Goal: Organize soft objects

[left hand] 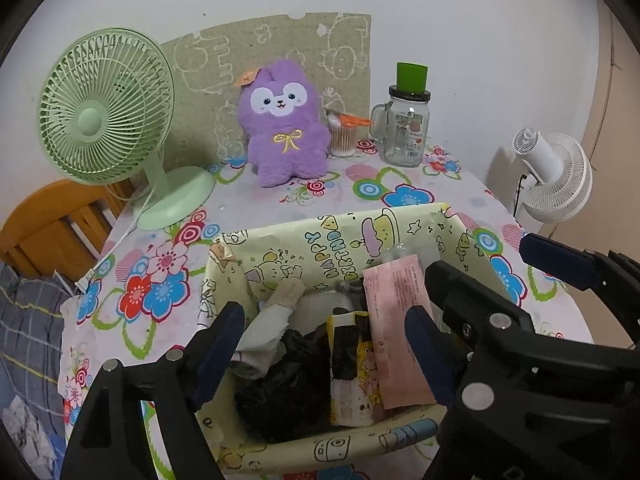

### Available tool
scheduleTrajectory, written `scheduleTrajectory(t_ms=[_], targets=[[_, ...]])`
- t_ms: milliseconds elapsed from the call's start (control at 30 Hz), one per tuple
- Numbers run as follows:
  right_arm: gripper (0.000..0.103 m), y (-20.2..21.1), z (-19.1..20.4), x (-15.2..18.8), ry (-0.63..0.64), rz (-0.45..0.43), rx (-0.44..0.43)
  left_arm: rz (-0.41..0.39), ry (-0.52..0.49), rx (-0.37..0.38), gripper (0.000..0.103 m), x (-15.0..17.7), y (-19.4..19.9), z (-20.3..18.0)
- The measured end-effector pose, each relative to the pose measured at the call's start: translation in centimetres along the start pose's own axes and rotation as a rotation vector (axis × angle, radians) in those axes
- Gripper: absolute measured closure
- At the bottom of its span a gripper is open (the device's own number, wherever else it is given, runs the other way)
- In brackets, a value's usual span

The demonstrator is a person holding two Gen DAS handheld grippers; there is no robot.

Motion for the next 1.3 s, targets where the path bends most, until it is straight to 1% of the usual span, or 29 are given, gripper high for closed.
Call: scheduleTrajectory(t_ms=[333,800,967,1300], targets=[[0.028,1.0,0.5,0.5,0.000,-0.013,-0.017,-0.025,0.005,-0.011,0.017,0.9,2.1,0.3],[0.027,3.8,1.5,2.0,0.019,-0.049,-0.036,-0.056,0.018,-0.003,0.015,2.8,5.2,0.2],[0.022,5.0,1.7,2.6,0.020,-0.065,-0.037,-0.073,0.017,-0.004,0.015,3.6,6.4,0.1],[0.021,7.2,2.2,3.9,0.017,-0.096,-0.053,-0.103,0.022,-0.006,0.011,5.0,8.6,0.2]])
Point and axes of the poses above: each gripper's, at about its wrist camera, not at the fingertips, and y roughly against the way its jaws point, z to its left, x to its underside, the point moved 2 cm from there along -y, roughly the way its jaws point, and after that the axes turned 9 degrees about z, right-handed, at the moved point
